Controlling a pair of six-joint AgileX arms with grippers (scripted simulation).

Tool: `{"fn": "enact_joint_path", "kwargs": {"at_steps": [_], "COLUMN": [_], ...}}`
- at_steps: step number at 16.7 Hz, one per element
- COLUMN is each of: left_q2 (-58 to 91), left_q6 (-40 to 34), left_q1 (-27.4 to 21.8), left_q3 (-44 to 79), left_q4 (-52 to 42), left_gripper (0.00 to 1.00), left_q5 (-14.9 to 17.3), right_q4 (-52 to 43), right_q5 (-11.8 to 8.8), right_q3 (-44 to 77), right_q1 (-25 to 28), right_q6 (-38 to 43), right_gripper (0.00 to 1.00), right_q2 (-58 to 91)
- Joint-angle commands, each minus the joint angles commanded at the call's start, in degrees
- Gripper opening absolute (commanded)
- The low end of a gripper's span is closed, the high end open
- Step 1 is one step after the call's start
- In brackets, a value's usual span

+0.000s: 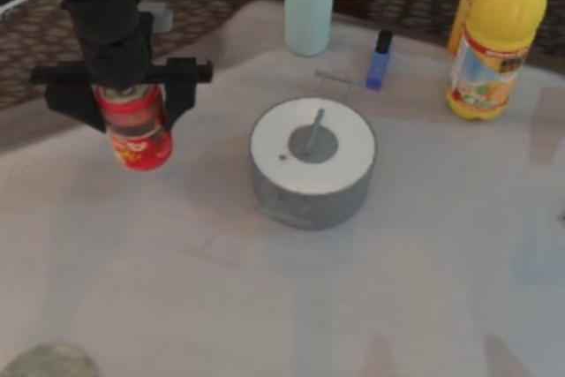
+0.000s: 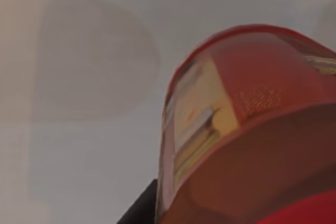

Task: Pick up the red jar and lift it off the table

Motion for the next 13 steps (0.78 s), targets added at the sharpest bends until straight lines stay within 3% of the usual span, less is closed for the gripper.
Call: {"fn": "enact_joint_path", "kwargs": {"at_steps": [4,13], "left_q2": [-0.23,3.13], "left_q6": [0.22,0.36], "left_q1": [0.26,0.32], "left_q3": [-0.02,-6.59], "left_q4": [0.08,9.73], "left_gripper": [0.00,0.00], "left_q5": [0.01,0.04], "right_q4": [0.00,0.00], "right_q5": [0.00,0.00], "right_q3": [0.00,0.00], "right_q1": [0.00,0.00], "right_q6": [0.00,0.00], "right_gripper": [1.00,1.00], "right_q2": [0.00,0.00]}}
